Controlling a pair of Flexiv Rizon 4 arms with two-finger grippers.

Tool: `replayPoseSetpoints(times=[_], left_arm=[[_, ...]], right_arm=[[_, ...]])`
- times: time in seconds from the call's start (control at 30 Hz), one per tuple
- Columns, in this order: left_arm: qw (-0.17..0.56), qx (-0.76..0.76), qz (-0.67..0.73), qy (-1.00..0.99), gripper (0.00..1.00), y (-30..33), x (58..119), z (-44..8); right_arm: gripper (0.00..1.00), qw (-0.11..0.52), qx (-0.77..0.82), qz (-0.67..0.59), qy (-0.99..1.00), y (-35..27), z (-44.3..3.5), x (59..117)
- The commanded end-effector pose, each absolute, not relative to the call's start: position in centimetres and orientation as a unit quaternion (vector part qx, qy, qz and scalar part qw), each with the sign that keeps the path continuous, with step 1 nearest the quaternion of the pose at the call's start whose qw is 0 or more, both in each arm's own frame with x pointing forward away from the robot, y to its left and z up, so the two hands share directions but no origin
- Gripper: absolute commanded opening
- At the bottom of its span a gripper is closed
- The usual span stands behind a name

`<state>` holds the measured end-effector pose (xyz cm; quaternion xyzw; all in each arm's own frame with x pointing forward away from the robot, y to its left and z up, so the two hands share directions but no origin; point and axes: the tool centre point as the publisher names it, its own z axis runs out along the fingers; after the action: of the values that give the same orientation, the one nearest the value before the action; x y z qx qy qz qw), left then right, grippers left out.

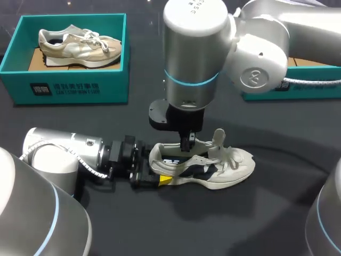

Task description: Take the shoe out of the shoebox, open the shoe tongue, remove and reinsert the insole, then place the shoe into the shoebox

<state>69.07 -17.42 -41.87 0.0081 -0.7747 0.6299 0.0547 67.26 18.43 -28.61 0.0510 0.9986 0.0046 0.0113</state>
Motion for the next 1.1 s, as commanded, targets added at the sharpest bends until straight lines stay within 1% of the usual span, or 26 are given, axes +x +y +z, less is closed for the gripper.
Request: replayPoseSetpoints(times=[0.03,0.23,0.4,0.43,0.9,1.1], left_arm=[[0.054,0.009,0.63,-0.775,0.0,-17.6,68.9,-42.1],[0.054,0.009,0.63,-0.775,0.0,-17.6,68.9,-42.1],[0.054,0.009,0.63,-0.775,0.0,-17.6,68.9,-42.1],[0.054,0.009,0.63,-0.775,0.0,-17.6,68.9,-42.1],[0.054,0.009,0.63,-0.775,0.0,-17.6,68.9,-42.1],[0.054,0.009,0.63,-0.775,0.0,-17.6,68.9,-42.1]], right_arm=[[0.0,0.01,0.052,-0.015,0.998,19.7,-29.0,67.5],[0.0,0.01,0.052,-0.015,0.998,19.7,-29.0,67.5],[0.0,0.031,0.04,-0.002,0.999,19.3,-31.6,68.1],[0.0,0.026,0.05,0.005,0.998,19.0,-32.2,68.3],[0.0,0.026,0.05,0.005,0.998,19.0,-32.2,68.3],[0.0,0.029,0.07,0.007,0.997,19.0,-33.7,68.4]])
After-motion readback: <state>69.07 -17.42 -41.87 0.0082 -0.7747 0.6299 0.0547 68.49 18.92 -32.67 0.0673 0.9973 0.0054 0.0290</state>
